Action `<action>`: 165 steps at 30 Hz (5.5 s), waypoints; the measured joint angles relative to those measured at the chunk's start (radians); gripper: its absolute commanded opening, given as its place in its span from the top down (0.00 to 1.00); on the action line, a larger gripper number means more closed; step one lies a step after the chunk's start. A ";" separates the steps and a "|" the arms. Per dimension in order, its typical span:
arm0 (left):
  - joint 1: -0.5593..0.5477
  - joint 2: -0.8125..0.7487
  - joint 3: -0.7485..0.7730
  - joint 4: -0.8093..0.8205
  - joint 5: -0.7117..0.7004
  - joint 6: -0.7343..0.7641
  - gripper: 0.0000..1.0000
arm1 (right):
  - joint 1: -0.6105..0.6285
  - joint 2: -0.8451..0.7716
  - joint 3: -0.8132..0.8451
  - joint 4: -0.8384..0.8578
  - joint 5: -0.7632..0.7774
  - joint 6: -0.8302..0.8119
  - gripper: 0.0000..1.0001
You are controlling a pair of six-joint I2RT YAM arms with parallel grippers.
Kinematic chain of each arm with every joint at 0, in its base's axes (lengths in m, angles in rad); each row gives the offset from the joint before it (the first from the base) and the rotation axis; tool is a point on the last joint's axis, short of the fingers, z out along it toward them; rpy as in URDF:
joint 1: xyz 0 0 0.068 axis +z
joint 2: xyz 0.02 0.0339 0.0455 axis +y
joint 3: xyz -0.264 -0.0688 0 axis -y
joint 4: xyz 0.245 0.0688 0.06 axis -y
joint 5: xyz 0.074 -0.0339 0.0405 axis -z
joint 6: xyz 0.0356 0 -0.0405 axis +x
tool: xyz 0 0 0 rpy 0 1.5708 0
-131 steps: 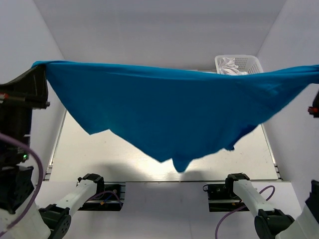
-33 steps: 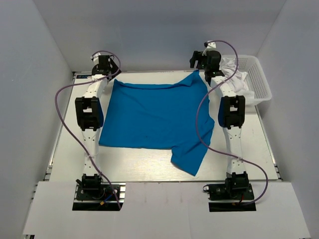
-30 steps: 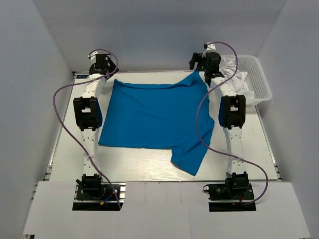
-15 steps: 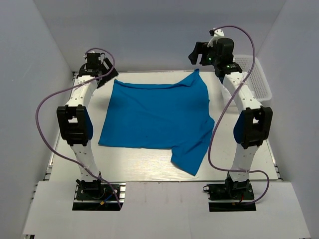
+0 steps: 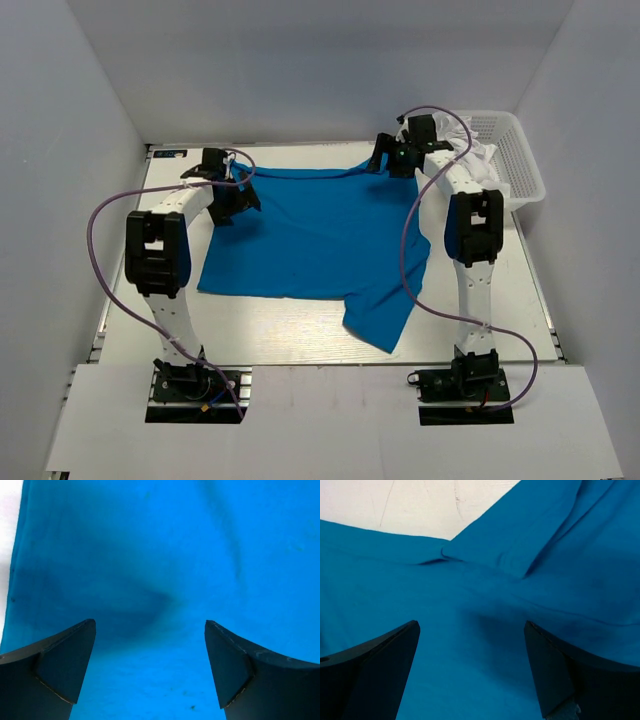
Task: Fold and stack the t-shirts
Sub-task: Flatten out the tshirt, then grap the side of the flattened tshirt closest away from the robot with both arms
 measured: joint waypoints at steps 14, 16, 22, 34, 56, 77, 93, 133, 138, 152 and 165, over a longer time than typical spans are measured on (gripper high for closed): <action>-0.005 -0.017 -0.042 0.019 0.002 0.004 0.00 | 0.001 0.142 0.078 0.121 -0.003 0.061 0.10; -0.007 -0.017 -0.043 0.016 0.001 0.007 0.00 | 0.001 0.149 0.085 0.145 0.004 0.071 0.10; -0.011 -0.017 -0.065 0.014 -0.002 0.011 0.00 | 0.001 0.172 0.085 0.249 -0.019 0.115 0.10; -0.011 -0.015 -0.088 0.013 -0.002 0.011 0.00 | 0.039 0.386 0.239 0.834 -0.028 0.468 0.10; -0.011 -0.049 -0.156 0.033 -0.048 0.016 0.00 | 0.080 0.240 0.202 0.486 0.427 0.274 0.10; 0.002 -0.144 -0.272 -0.039 -0.126 -0.051 0.00 | 0.070 0.131 0.012 0.270 0.330 0.158 0.10; 0.002 -0.180 -0.057 -0.077 -0.142 -0.049 0.00 | 0.064 -0.010 0.023 0.206 0.170 -0.037 0.10; 0.008 -0.700 -0.638 -0.242 -0.242 -0.381 0.00 | 0.073 -1.057 -1.460 0.185 0.175 0.311 0.10; 0.012 -0.681 -0.640 -0.260 -0.245 -0.399 0.00 | 0.064 -1.116 -1.478 0.094 0.216 0.334 0.10; 0.013 -0.716 -0.693 -0.338 -0.293 -0.465 0.00 | 0.212 -1.293 -1.228 -0.189 0.216 0.113 0.10; 0.031 -0.716 -0.835 -0.254 -0.329 -0.549 0.33 | 0.462 -1.349 -1.376 -0.433 0.236 0.224 0.10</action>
